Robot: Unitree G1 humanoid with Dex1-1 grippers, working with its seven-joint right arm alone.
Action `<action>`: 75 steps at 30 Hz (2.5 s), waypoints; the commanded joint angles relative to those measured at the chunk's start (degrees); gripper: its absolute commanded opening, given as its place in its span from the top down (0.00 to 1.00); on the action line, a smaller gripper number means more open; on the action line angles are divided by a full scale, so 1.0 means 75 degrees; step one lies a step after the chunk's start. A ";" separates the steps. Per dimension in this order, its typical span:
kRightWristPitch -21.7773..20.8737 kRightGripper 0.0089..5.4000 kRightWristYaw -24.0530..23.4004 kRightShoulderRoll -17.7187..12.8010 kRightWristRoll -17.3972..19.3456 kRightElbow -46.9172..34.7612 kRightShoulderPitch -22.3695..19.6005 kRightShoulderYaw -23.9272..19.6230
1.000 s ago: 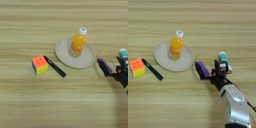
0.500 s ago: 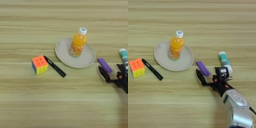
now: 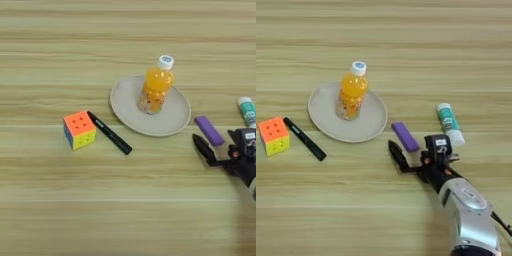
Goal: Move the objects on the table
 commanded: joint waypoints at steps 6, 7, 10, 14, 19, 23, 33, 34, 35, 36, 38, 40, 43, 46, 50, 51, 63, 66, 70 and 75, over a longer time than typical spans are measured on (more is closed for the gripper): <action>-0.0134 0.05 0.0033 -0.0201 0.0031 0.0145 -0.0400 0.0067; -0.0139 0.07 0.0037 -0.0202 0.0030 0.0159 -0.0405 0.0070; -0.0143 0.13 0.0058 -0.0205 0.0024 0.0198 -0.0422 0.0088; -0.0178 0.25 0.0083 -0.0194 -0.0002 0.0239 -0.0443 0.0132; -0.0227 0.38 0.0084 -0.0170 -0.0023 0.0235 -0.0453 0.0200; -0.0263 0.48 0.0085 -0.0160 -0.0019 0.0208 -0.0448 0.0250; -0.0283 0.74 0.0047 -0.0073 -0.0036 0.0157 -0.0510 0.0384; -0.0299 0.74 0.0010 -0.0065 -0.0042 0.0144 -0.0527 0.0384; -0.0330 0.74 -0.0061 -0.0066 -0.0064 0.0129 -0.0550 0.0370; -0.0351 0.74 -0.0123 -0.0064 -0.0065 0.0109 -0.0574 0.0341; -0.0396 0.74 -0.0273 -0.0078 -0.0075 0.0001 -0.0608 0.0267; -0.0406 0.74 -0.0452 -0.0068 -0.0081 -0.0206 -0.0628 0.0214; -0.0373 0.74 -0.0681 -0.0022 -0.0048 -0.0659 -0.0658 0.0163; -0.0400 0.74 -0.0873 -0.0026 -0.0024 -0.0857 -0.0675 0.0028; -0.0307 0.74 -0.1044 -0.0020 0.0081 -0.1240 -0.0774 -0.0140; -0.0265 0.74 -0.1062 0.0004 0.0098 -0.1385 -0.0807 -0.0120; 0.0155 0.74 -0.1014 0.0366 0.0315 -0.2308 -0.1142 0.0240; 0.0172 0.74 -0.0964 0.0466 0.0242 -0.2273 -0.1224 0.0401; 0.0190 0.74 -0.0921 0.0533 0.0210 -0.2191 -0.1281 0.0551; 0.0177 0.74 -0.0885 0.0596 0.0166 -0.2024 -0.1374 0.0732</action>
